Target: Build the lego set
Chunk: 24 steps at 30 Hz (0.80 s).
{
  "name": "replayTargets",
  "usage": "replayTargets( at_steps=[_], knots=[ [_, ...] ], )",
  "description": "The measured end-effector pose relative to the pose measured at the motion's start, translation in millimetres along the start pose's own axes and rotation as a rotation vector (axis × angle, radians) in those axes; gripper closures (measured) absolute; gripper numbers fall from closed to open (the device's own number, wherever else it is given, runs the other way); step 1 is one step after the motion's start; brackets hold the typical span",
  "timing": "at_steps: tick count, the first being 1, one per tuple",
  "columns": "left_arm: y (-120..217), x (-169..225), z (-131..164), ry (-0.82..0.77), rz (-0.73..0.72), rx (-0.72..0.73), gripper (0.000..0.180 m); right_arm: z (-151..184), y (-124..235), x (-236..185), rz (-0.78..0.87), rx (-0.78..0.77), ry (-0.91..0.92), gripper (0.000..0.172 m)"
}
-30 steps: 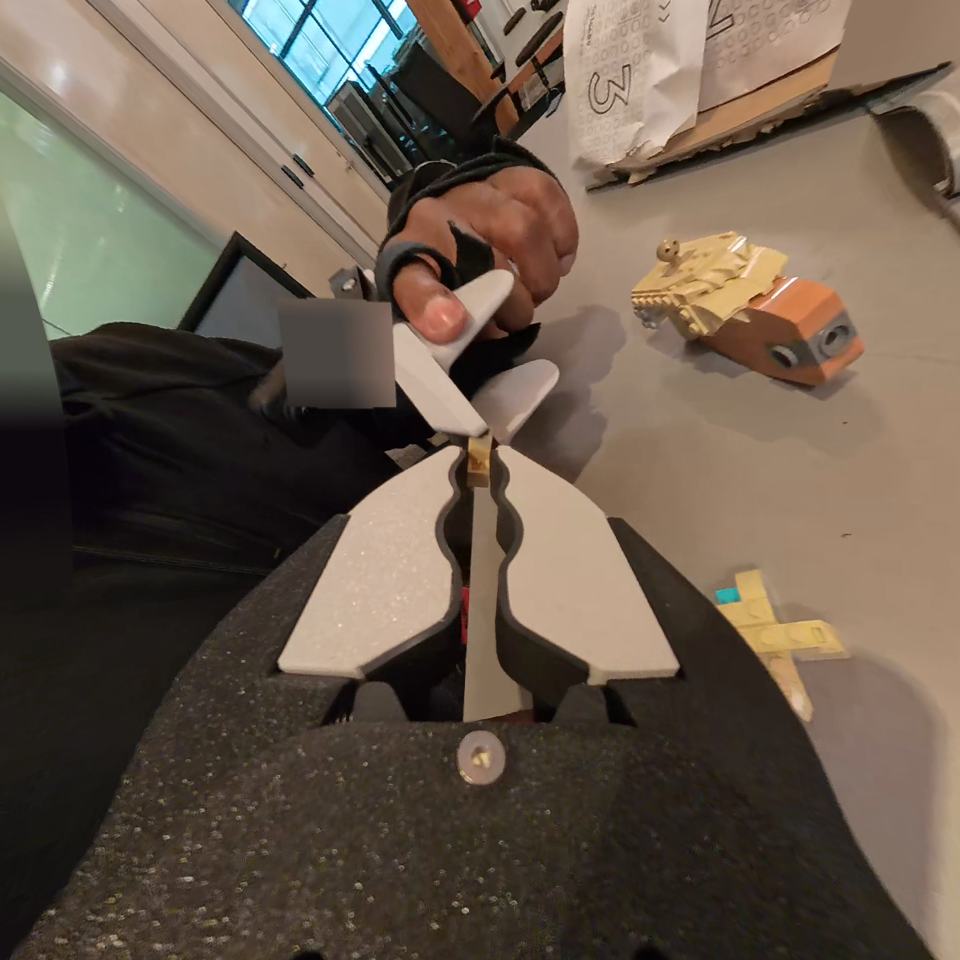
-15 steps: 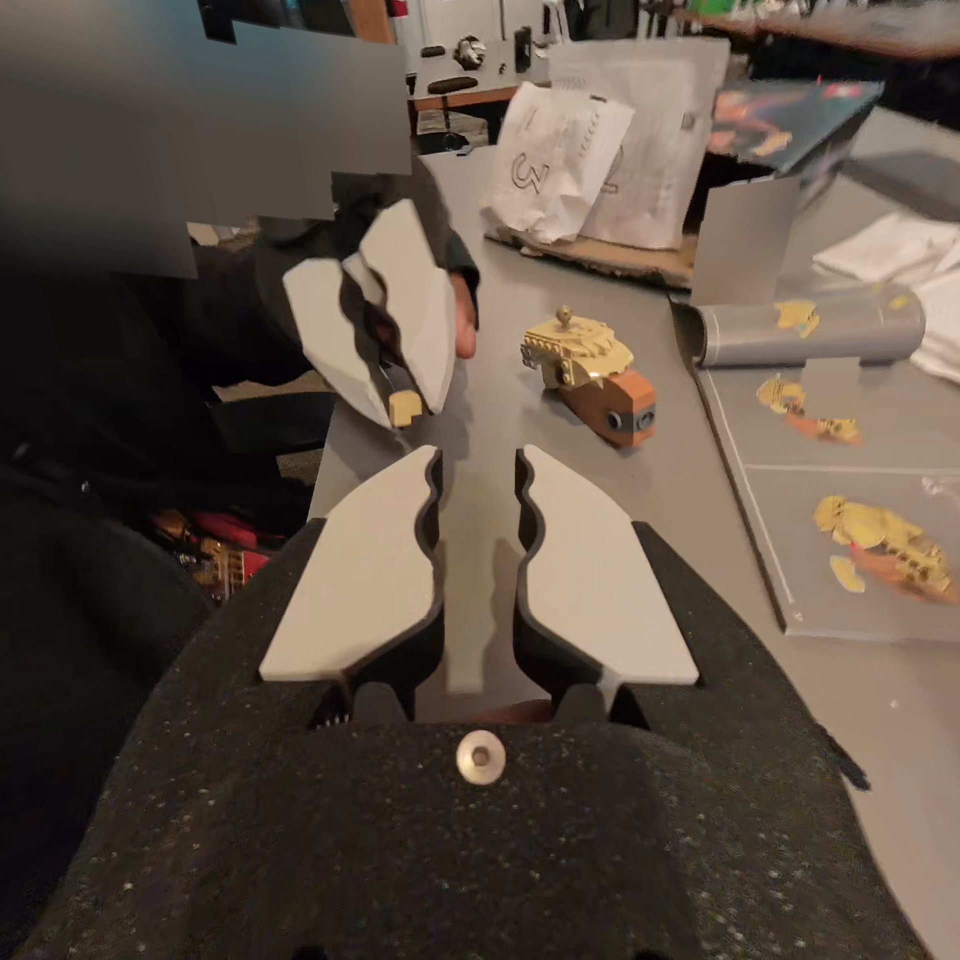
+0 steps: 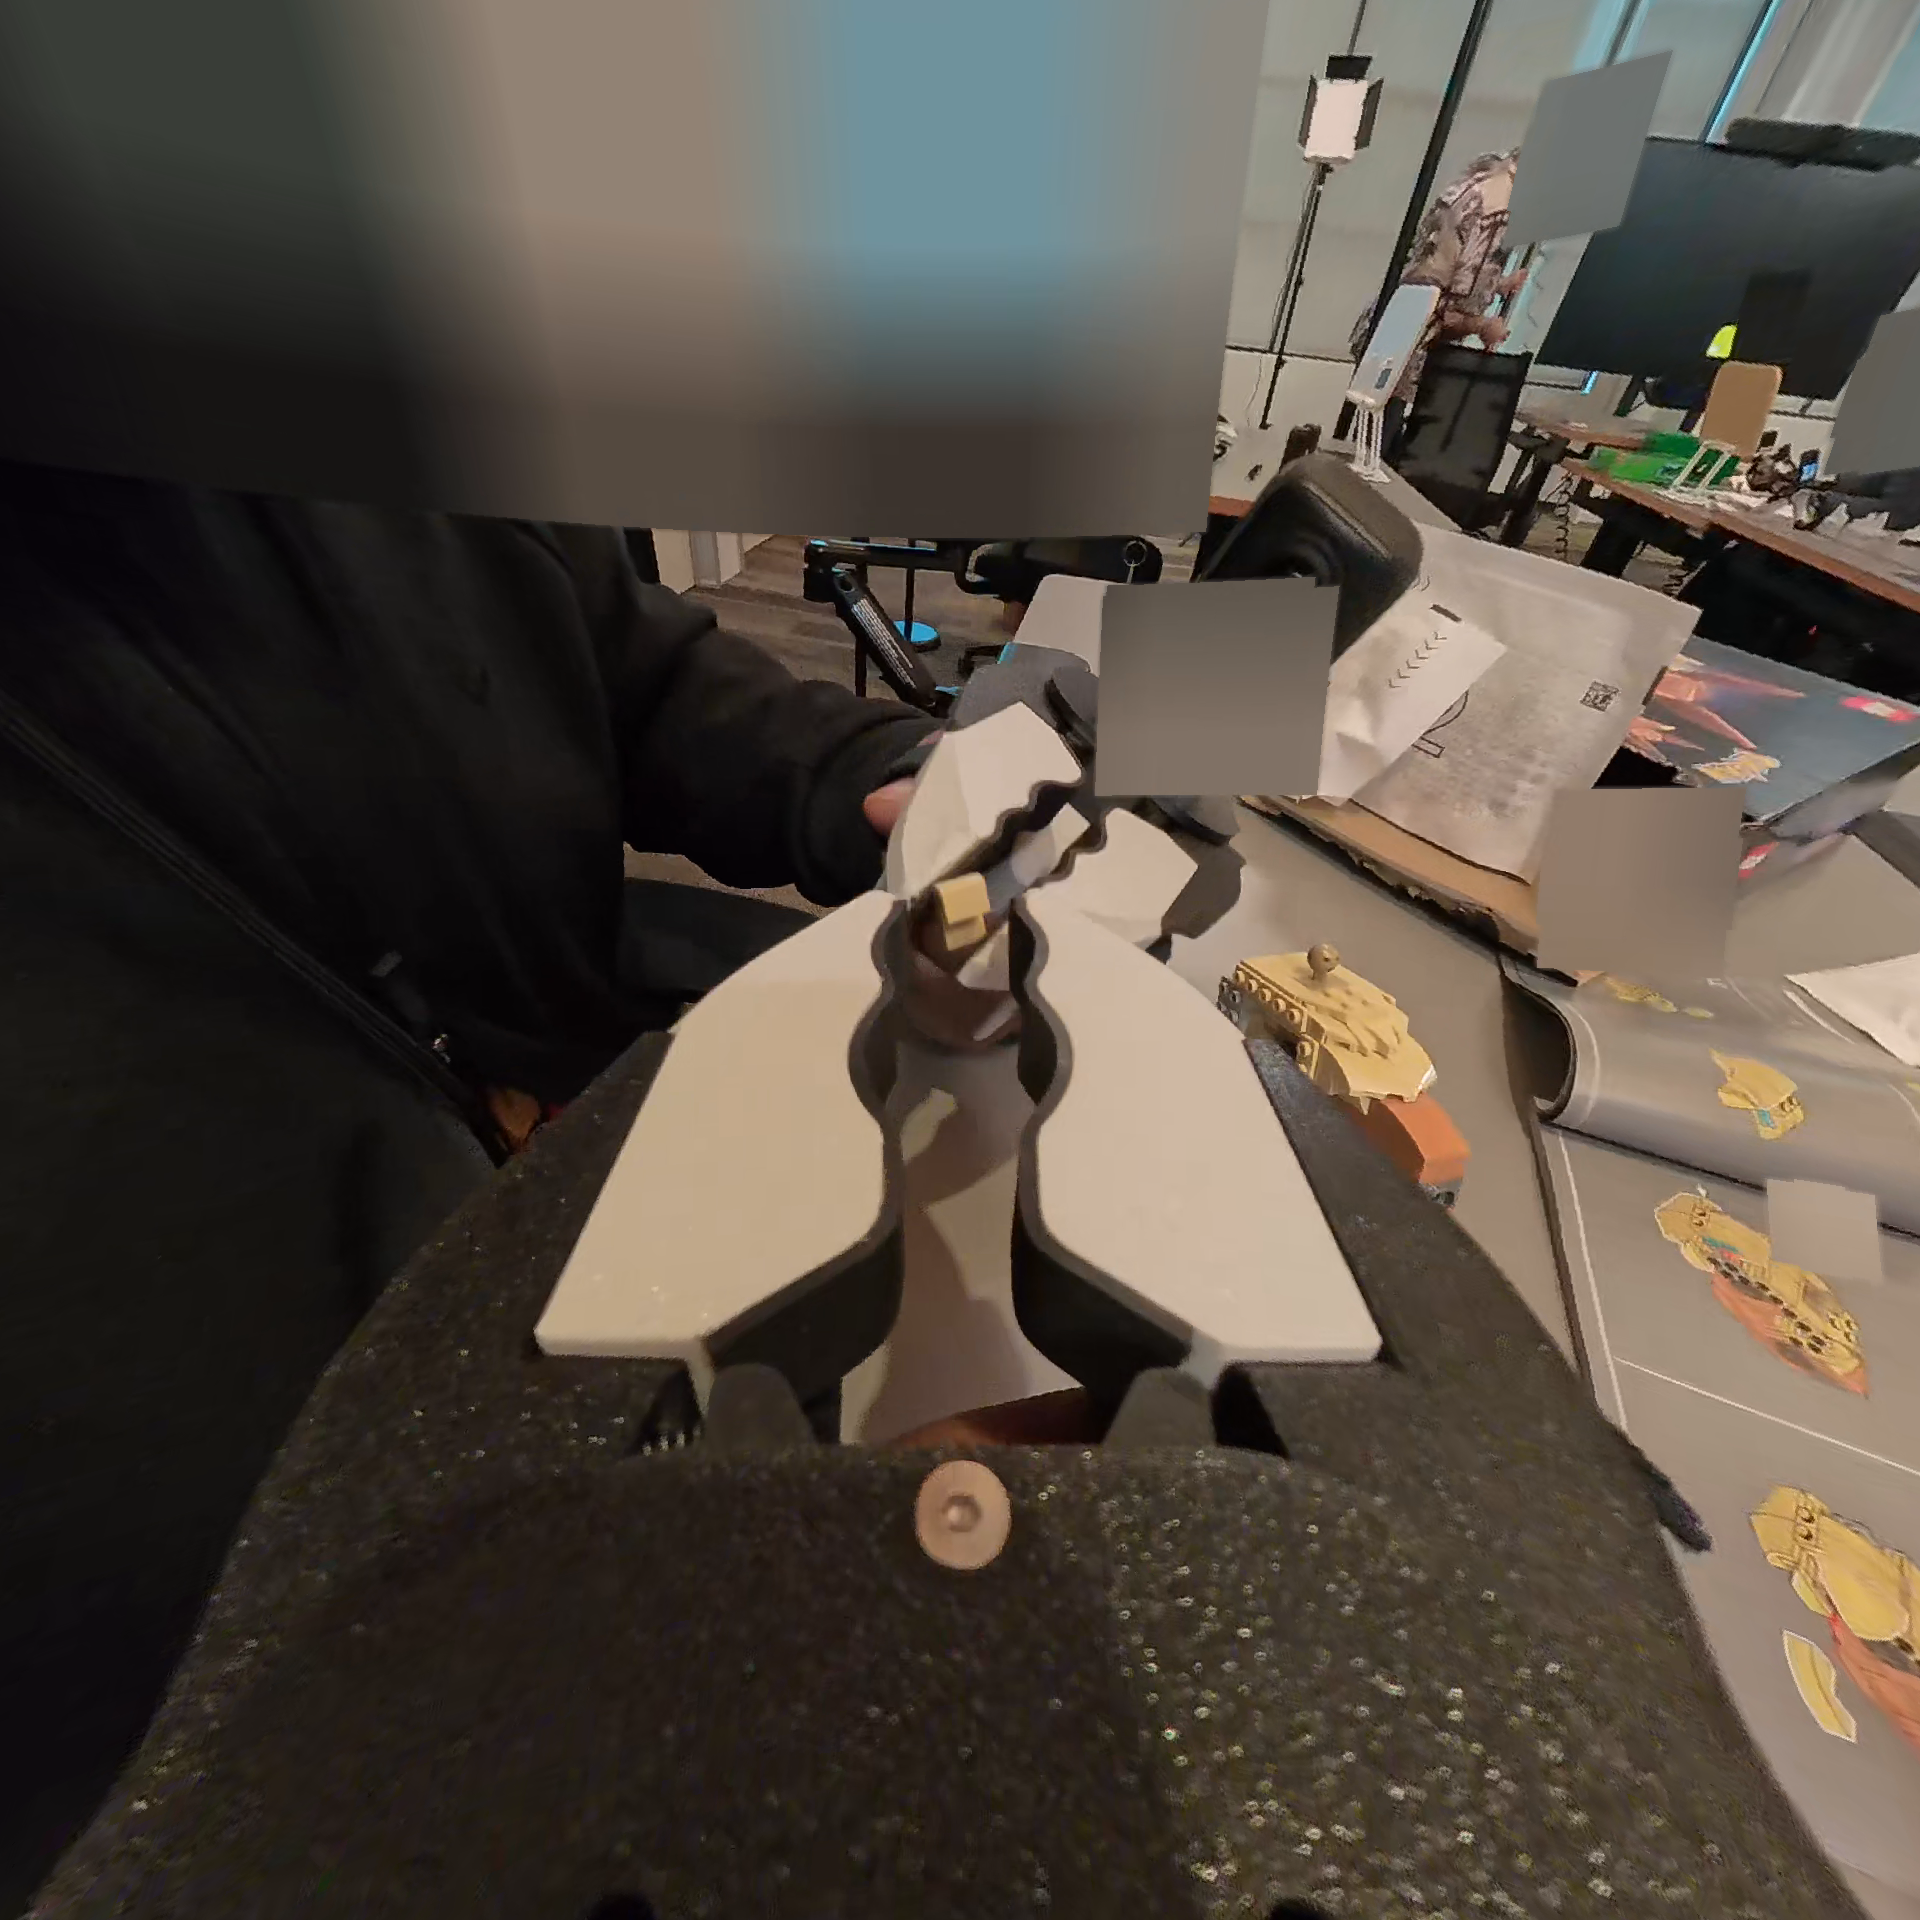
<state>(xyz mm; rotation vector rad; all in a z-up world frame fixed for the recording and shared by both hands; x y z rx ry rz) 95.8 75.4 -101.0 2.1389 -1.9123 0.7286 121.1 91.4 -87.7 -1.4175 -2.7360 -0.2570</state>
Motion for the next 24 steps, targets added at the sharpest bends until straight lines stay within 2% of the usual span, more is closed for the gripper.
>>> replayTargets(
  at_steps=[5,8,12,15,21,24],
  knots=[
    [-2,-5,5,0.041,-0.012,-0.033,0.169,4,1,1,0.002,-0.018,-0.024,0.162],
    [3,-17,1,0.034,-0.114,-0.017,0.169,11,4,13,0.080,-0.038,-0.122,0.163],
    [11,-24,0,-0.215,-0.326,-0.062,0.162,22,10,21,0.137,0.027,-0.375,0.163],
    [12,-27,6,-0.365,-0.424,-0.147,0.161,32,12,22,0.153,0.051,-0.477,0.163],
    [10,-34,13,-0.419,-0.465,-0.200,0.162,36,9,18,0.127,0.045,-0.510,0.163],
    [8,-35,16,-0.437,-0.468,-0.214,0.172,38,6,17,0.121,0.035,-0.507,0.163]
  ],
)
Point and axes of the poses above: each gripper's, where its closed fingertips meet, y back along the fingers, z out of its underside, x = y × z across the jaws, the point moved 2 cm from there along y, back along the fingers, and after that the axes turned 2 degrees about y, right-handed, at the moved point
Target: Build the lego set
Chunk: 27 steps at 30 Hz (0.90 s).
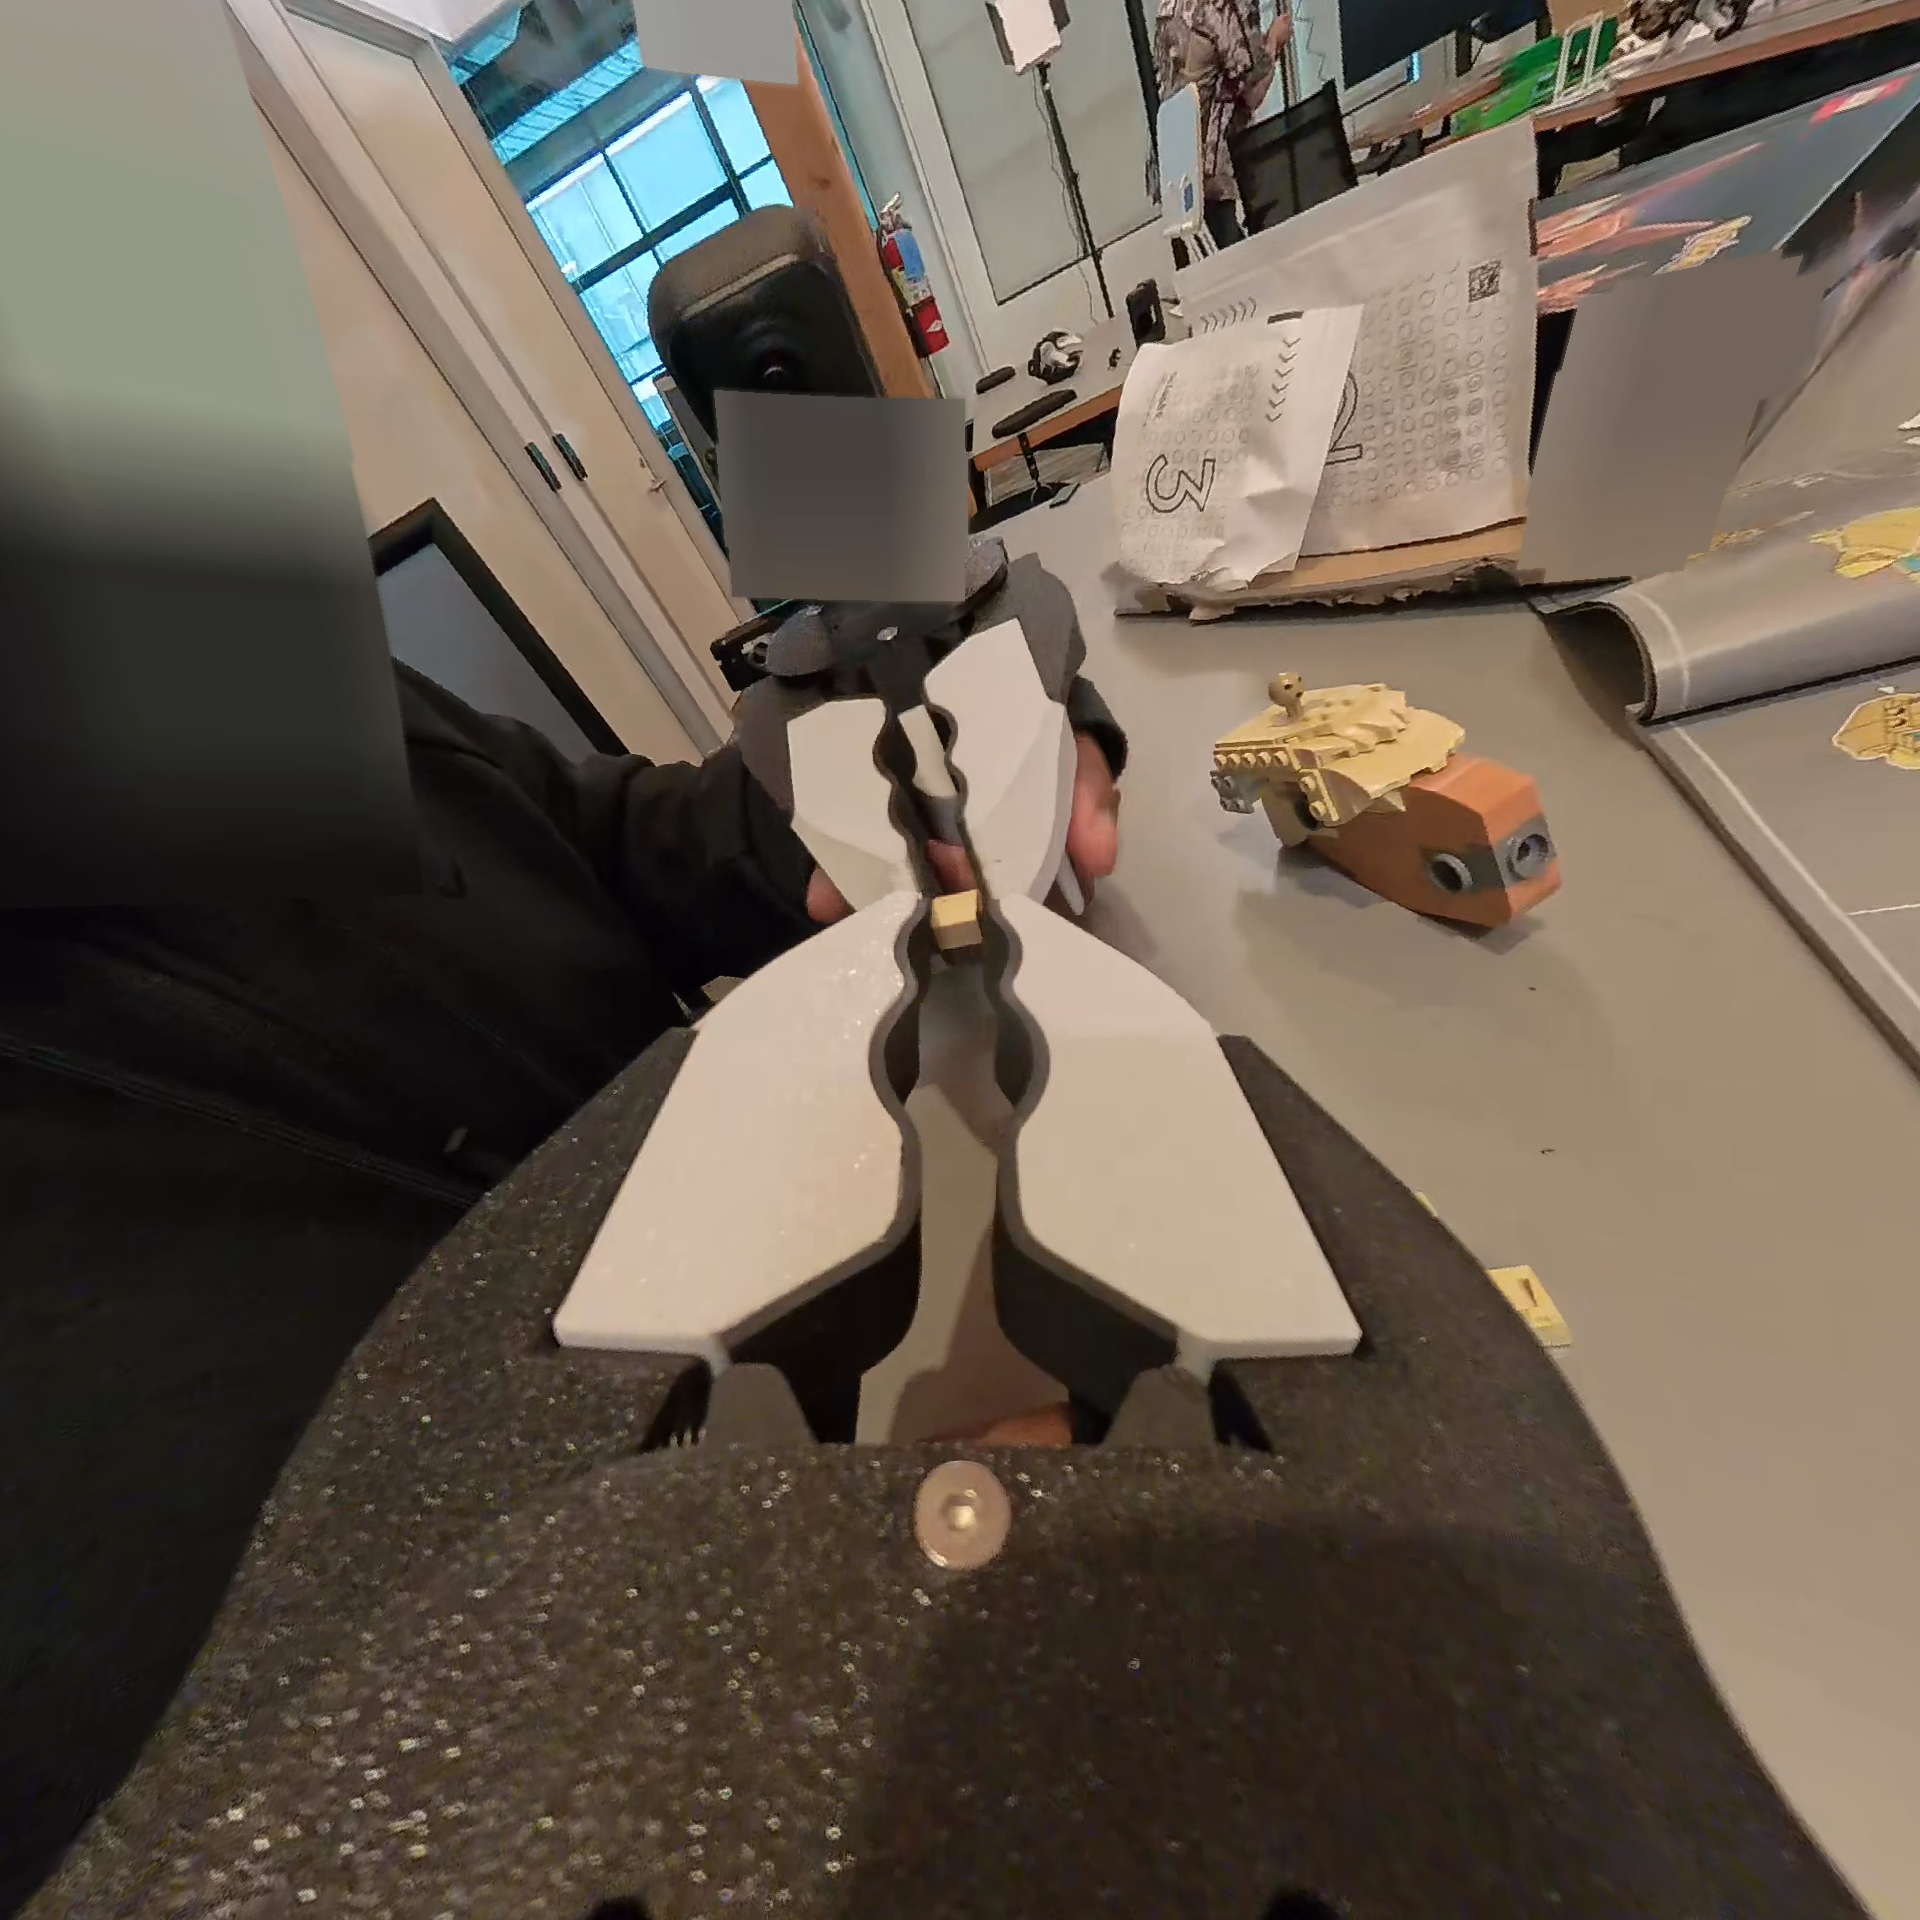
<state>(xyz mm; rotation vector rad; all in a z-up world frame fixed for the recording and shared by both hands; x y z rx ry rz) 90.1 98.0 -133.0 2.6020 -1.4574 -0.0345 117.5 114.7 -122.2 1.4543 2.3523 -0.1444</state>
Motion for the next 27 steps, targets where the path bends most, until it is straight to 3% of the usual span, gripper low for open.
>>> replayTargets(
  at_steps=[4,8,11,17,23,27],
  knots=[
    [2,-2,2,0.004,-0.021,-0.009,0.173,8,8,9,0.059,-0.078,0.052,0.153],
    [9,-10,4,0.009,-0.090,-0.008,0.173,33,47,57,0.332,-0.333,0.171,0.148],
    [8,-11,6,-0.002,-0.101,-0.021,0.173,50,57,74,0.377,-0.484,0.178,0.148],
    [6,-14,10,0.009,-0.111,-0.067,0.173,71,44,84,0.355,-0.665,0.273,0.146],
    [7,-21,20,0.034,-0.133,-0.146,0.173,70,33,82,0.285,-0.670,0.307,0.155],
    [2,-29,15,0.040,-0.136,-0.169,0.173,51,30,75,0.150,-0.529,0.335,0.155]
  ],
)
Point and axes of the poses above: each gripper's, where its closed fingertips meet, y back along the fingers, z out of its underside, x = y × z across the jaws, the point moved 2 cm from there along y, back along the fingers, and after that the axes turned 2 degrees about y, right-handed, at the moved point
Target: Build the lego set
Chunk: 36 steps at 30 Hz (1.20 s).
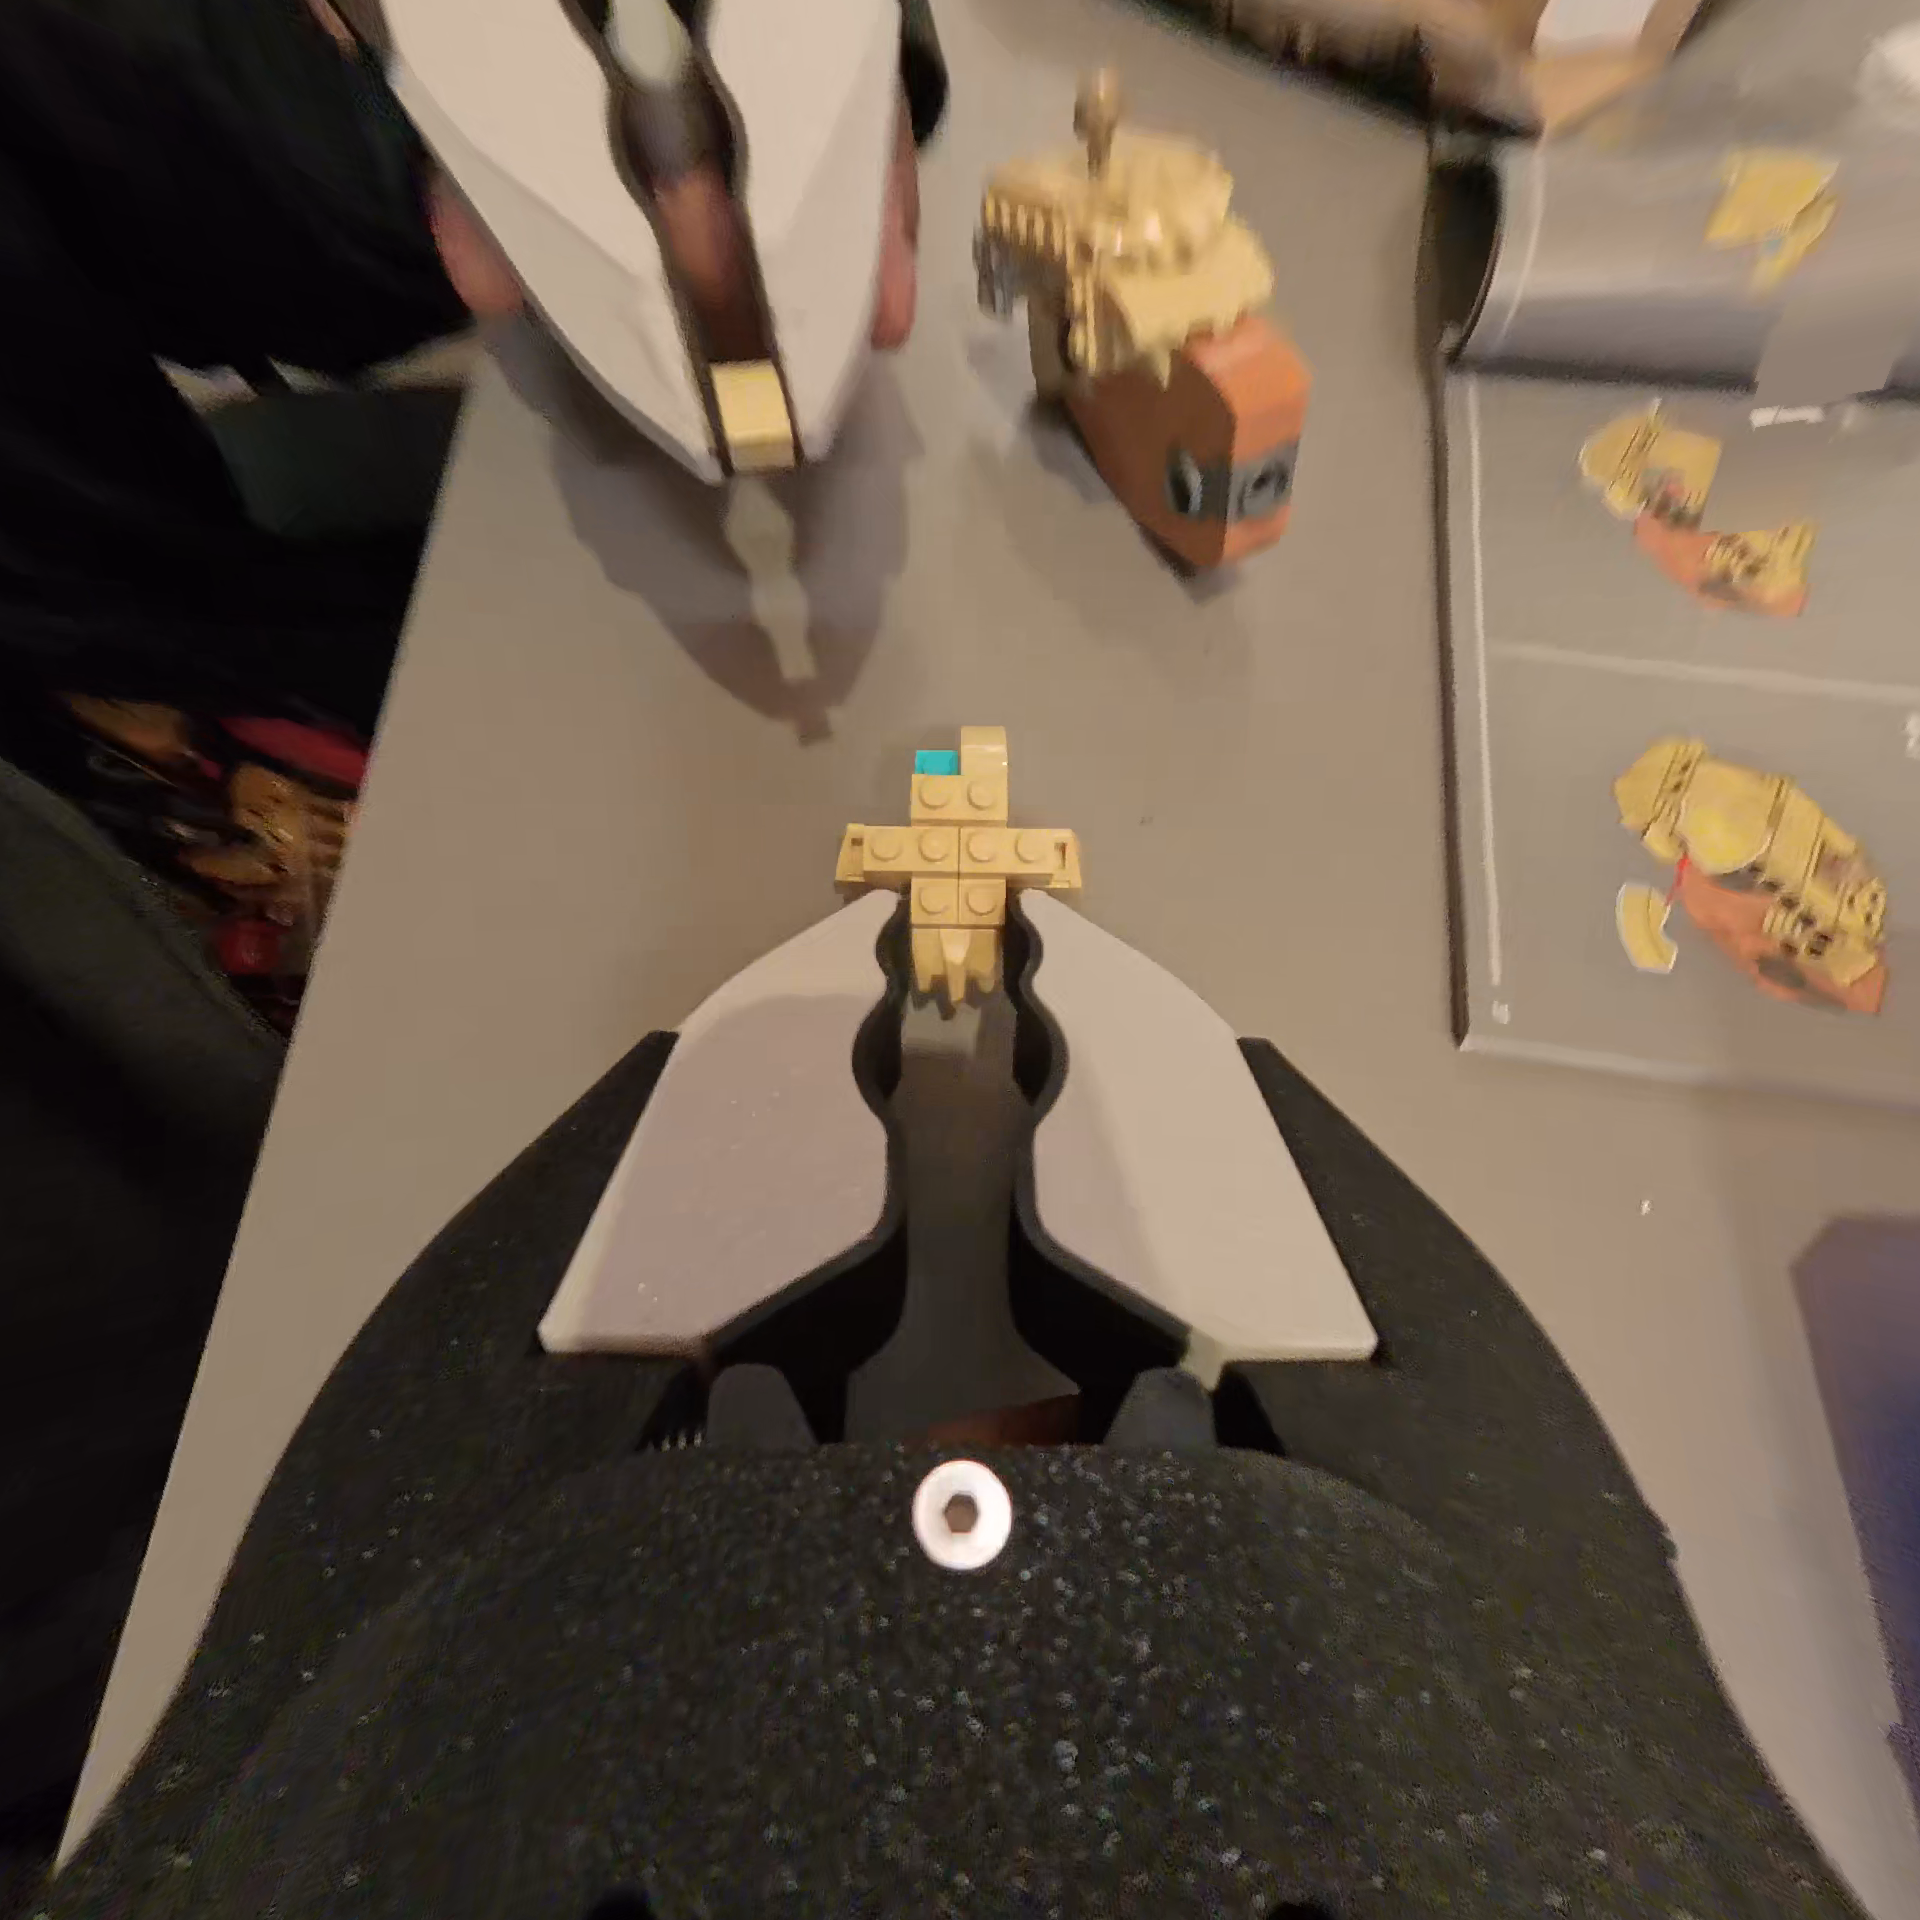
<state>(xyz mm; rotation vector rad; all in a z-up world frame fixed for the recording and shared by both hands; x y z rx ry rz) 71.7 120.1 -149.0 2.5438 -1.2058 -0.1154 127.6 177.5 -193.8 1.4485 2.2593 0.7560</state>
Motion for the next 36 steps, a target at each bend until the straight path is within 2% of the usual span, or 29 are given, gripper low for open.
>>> replayTargets(
  at_steps=[3,6,8,11,15,17,20,24,28,30,33,36],
  knots=[
    [-5,-7,-23,-0.040,0.005,0.019,0.173,-14,13,7,-0.065,0.154,0.011,0.155],
    [-16,-20,-47,-0.108,0.009,0.009,0.173,-15,23,21,-0.044,0.210,0.028,0.155],
    [-30,-34,-52,-0.177,0.024,-0.027,0.173,-12,28,31,0.003,0.228,0.024,0.155],
    [-50,-52,-53,-0.200,0.070,-0.104,0.173,-8,39,40,0.042,0.266,-0.026,0.155],
    [-62,-44,-61,-0.152,0.138,-0.092,0.173,3,52,39,0.042,0.257,-0.048,0.155],
    [-63,-34,-67,-0.119,0.159,-0.043,0.173,4,56,38,0.031,0.262,-0.047,0.155],
    [-65,-13,-74,-0.014,0.272,0.039,0.173,6,58,39,0.047,0.247,-0.035,0.155],
    [-74,1,-59,-0.035,0.310,0.080,0.173,9,57,40,0.059,0.242,-0.032,0.155],
    [-72,16,-62,-0.082,0.319,0.212,0.173,13,59,41,0.074,0.223,-0.020,0.155],
    [-70,22,-62,-0.111,0.316,0.231,0.173,13,60,41,0.066,0.233,-0.023,0.155],
    [-73,18,-53,-0.160,0.257,0.173,0.173,12,59,38,0.047,0.239,-0.003,0.155],
    [-74,2,-44,-0.132,0.199,0.120,0.173,11,59,36,0.034,0.247,0.008,0.155]
  ],
)
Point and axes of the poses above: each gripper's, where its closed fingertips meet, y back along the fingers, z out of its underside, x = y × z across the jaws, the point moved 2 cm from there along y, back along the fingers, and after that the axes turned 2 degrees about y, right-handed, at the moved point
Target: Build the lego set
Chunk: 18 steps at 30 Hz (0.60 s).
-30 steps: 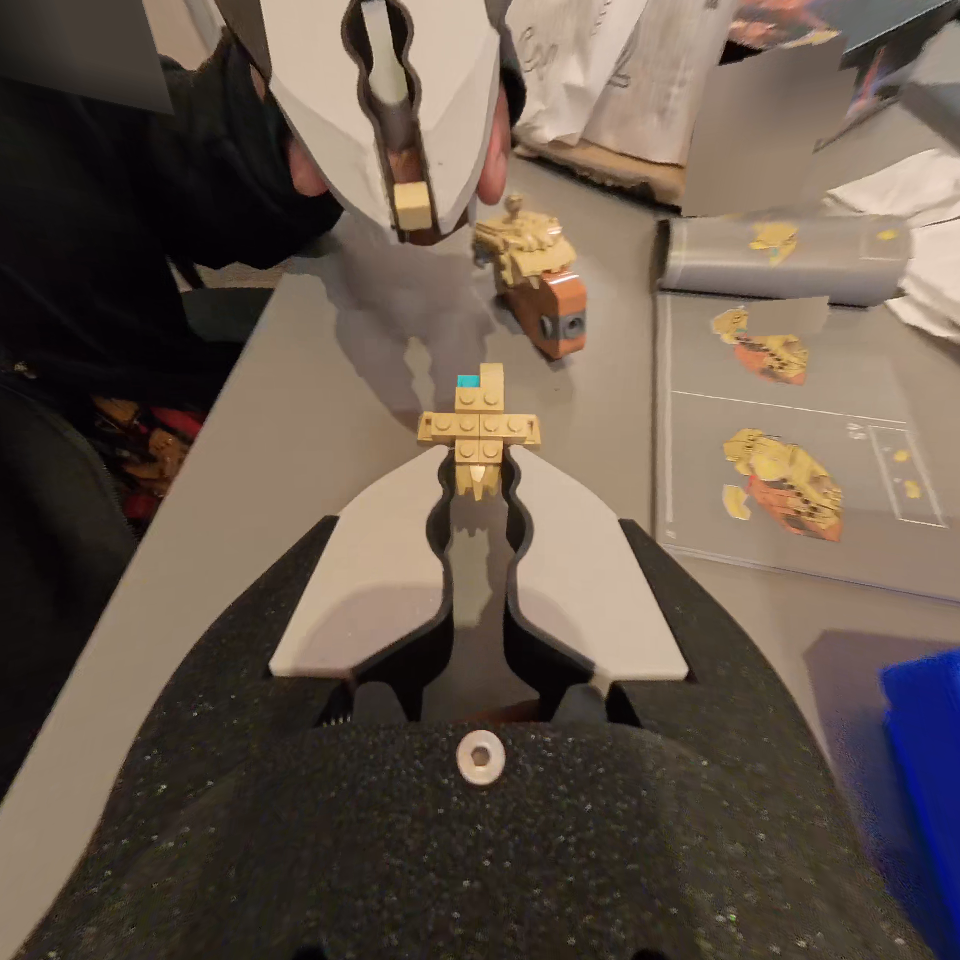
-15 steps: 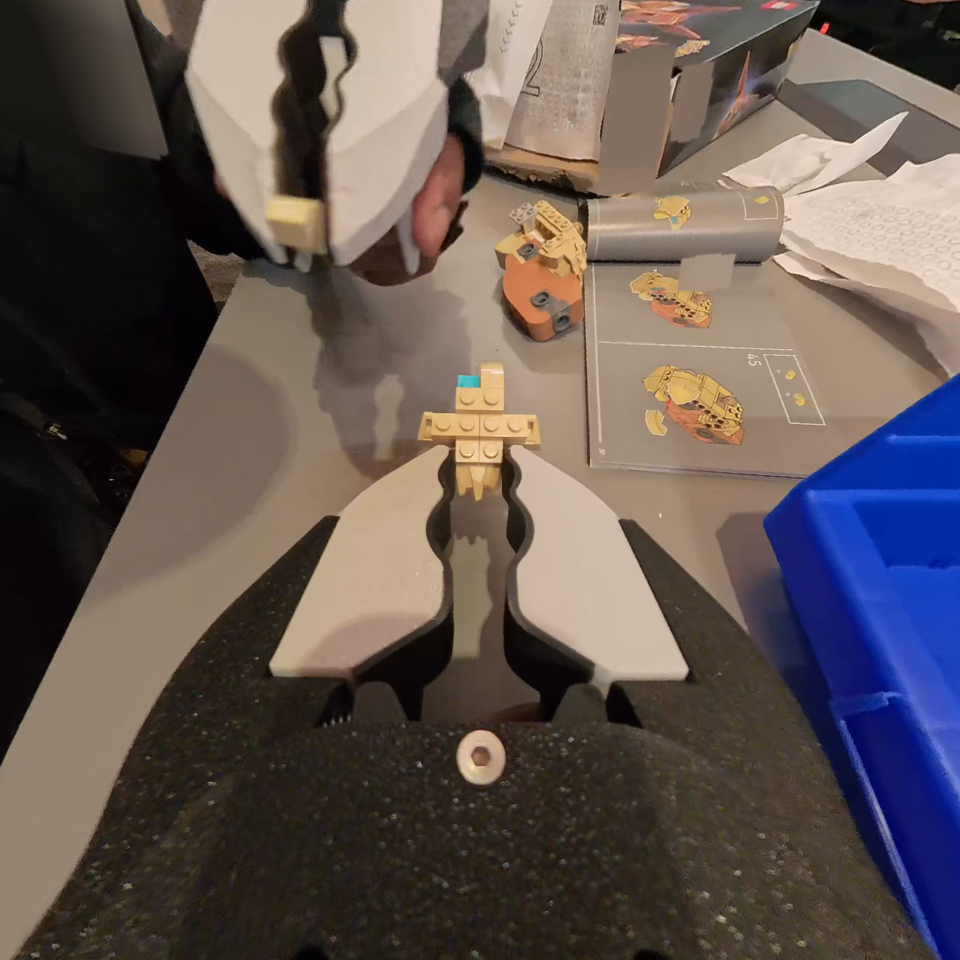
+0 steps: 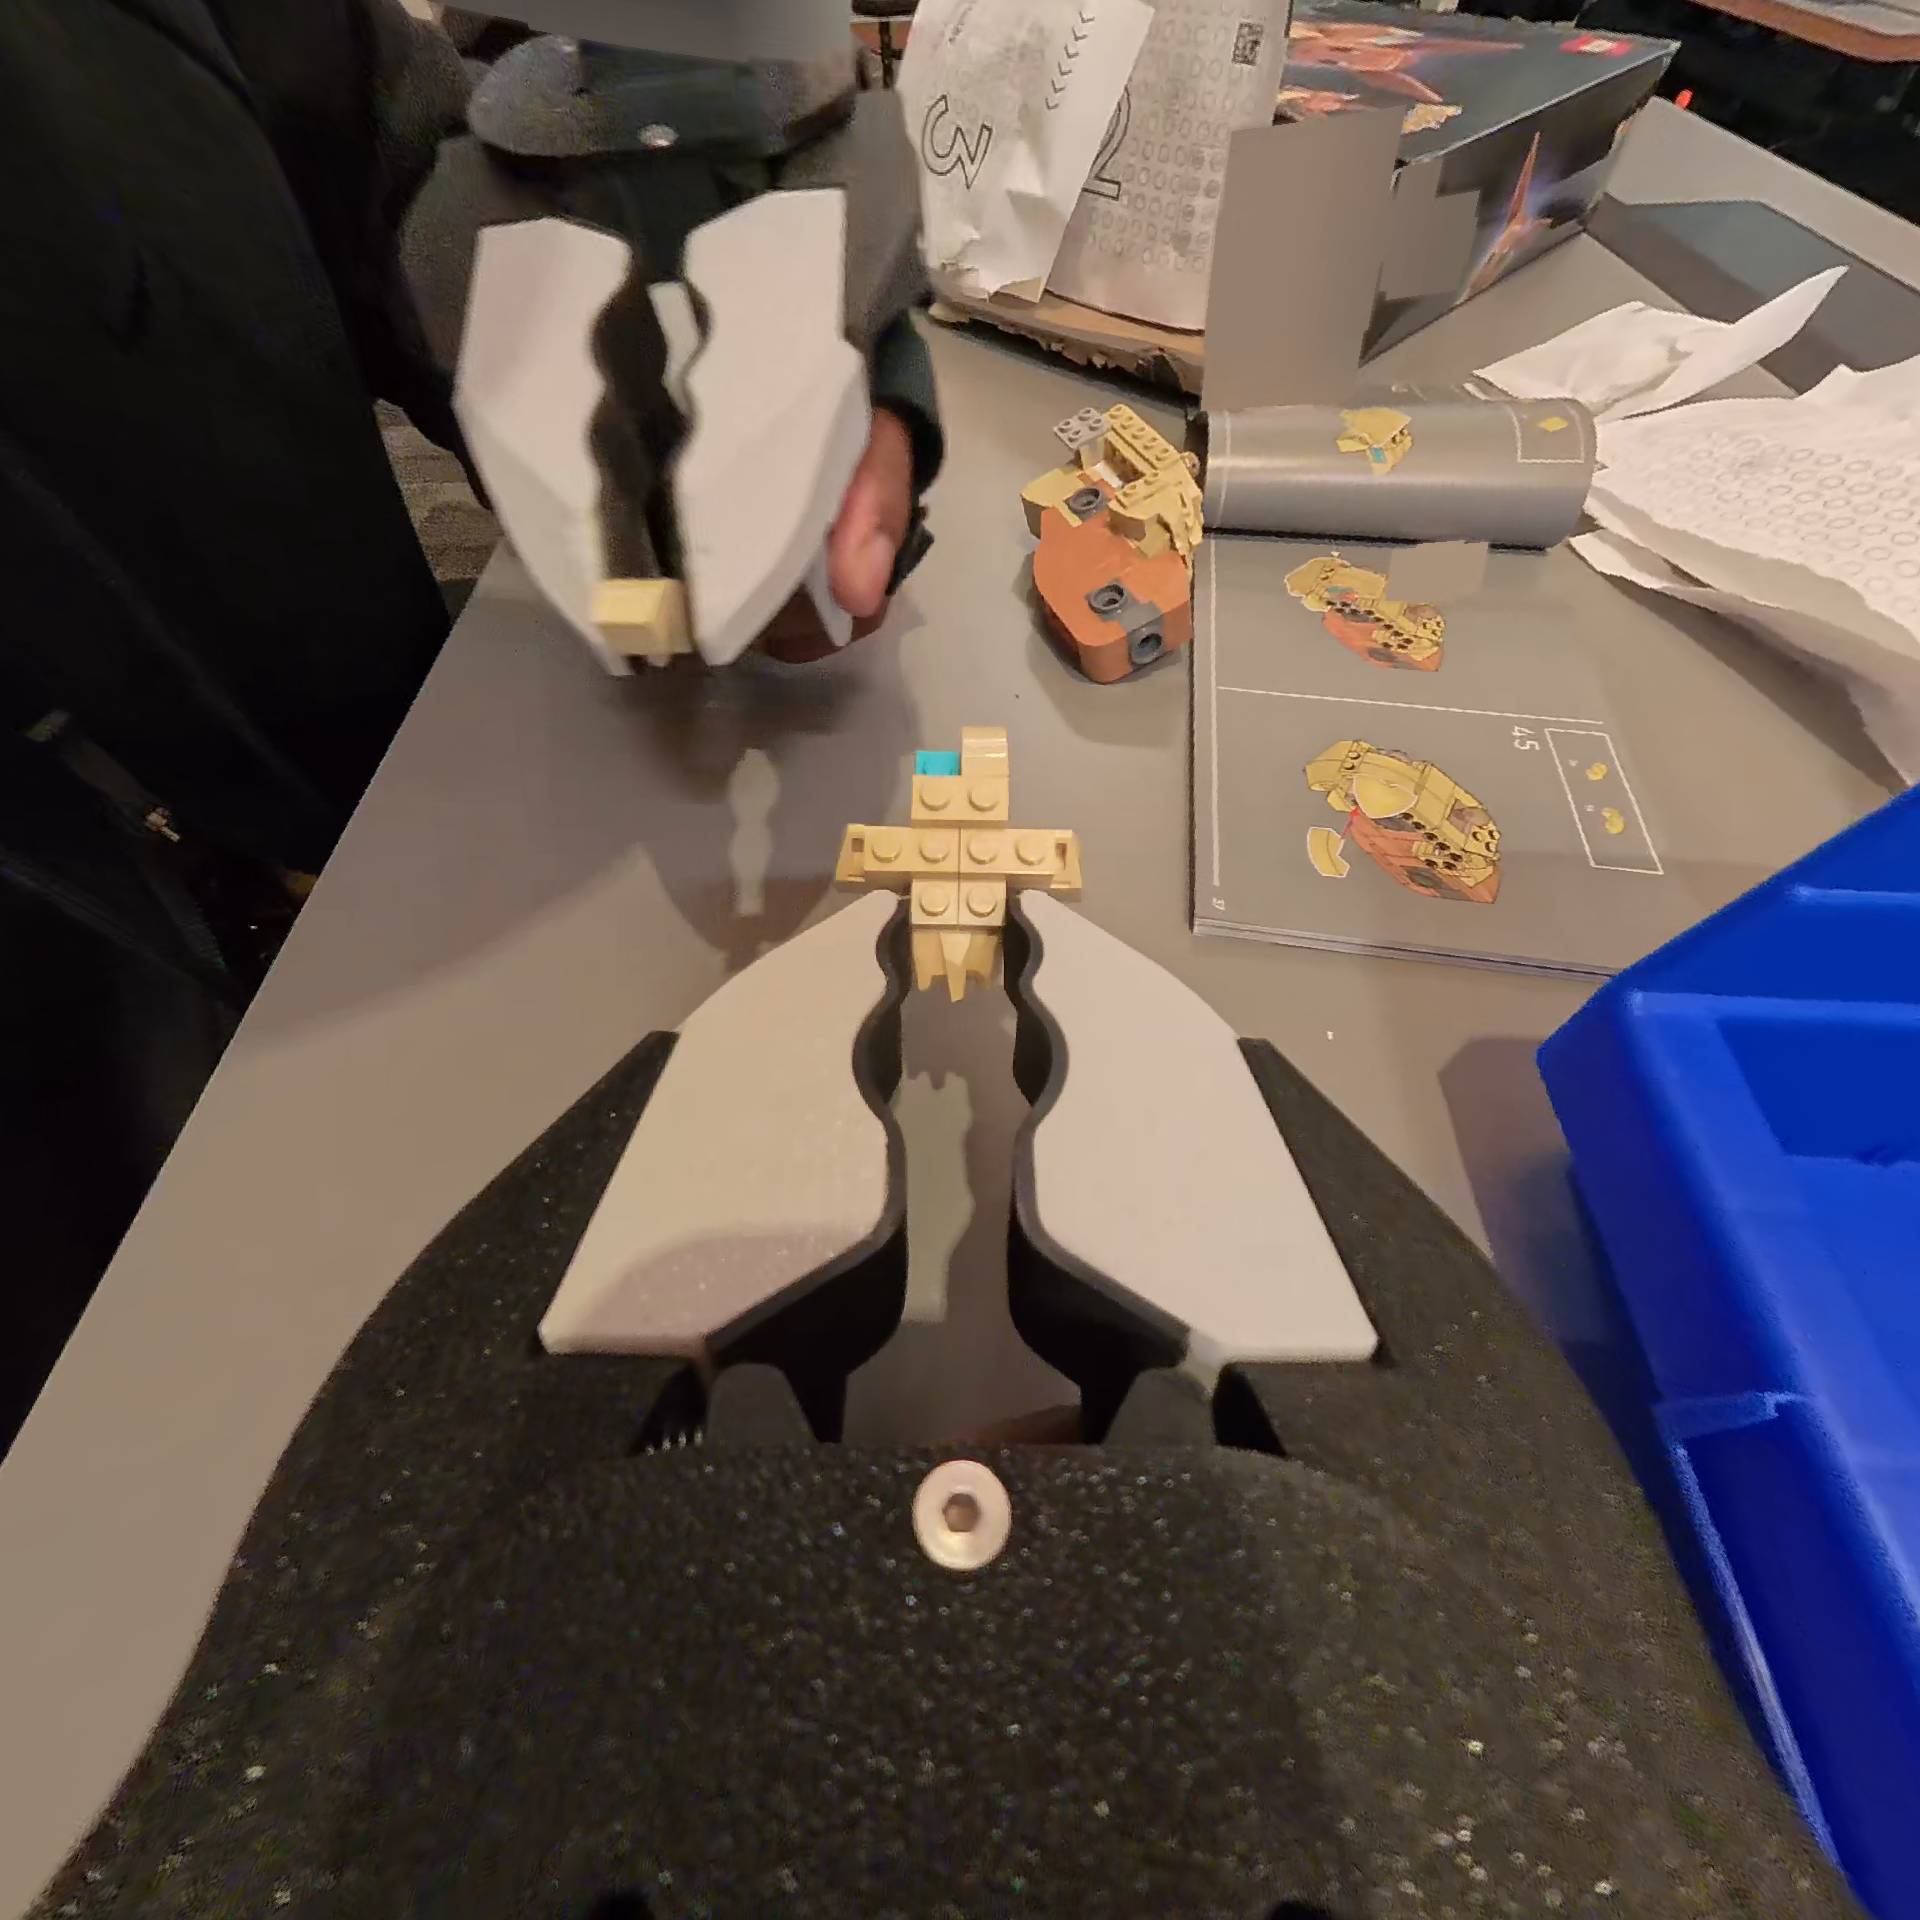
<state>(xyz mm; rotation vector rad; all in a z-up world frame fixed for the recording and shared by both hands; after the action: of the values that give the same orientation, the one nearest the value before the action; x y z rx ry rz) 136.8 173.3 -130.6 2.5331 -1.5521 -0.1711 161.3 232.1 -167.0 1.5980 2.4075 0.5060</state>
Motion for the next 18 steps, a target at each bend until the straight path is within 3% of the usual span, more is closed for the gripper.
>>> replayTargets(
  at_steps=[7,18],
  knots=[
    [10,-25,8,0.103,-0.069,-0.068,0.173,-3,-3,-6,-0.015,0.016,0.014,0.155],
    [11,-29,20,0.160,-0.066,-0.181,0.172,-5,-5,-6,0.001,0.021,0.004,0.155]
  ],
)
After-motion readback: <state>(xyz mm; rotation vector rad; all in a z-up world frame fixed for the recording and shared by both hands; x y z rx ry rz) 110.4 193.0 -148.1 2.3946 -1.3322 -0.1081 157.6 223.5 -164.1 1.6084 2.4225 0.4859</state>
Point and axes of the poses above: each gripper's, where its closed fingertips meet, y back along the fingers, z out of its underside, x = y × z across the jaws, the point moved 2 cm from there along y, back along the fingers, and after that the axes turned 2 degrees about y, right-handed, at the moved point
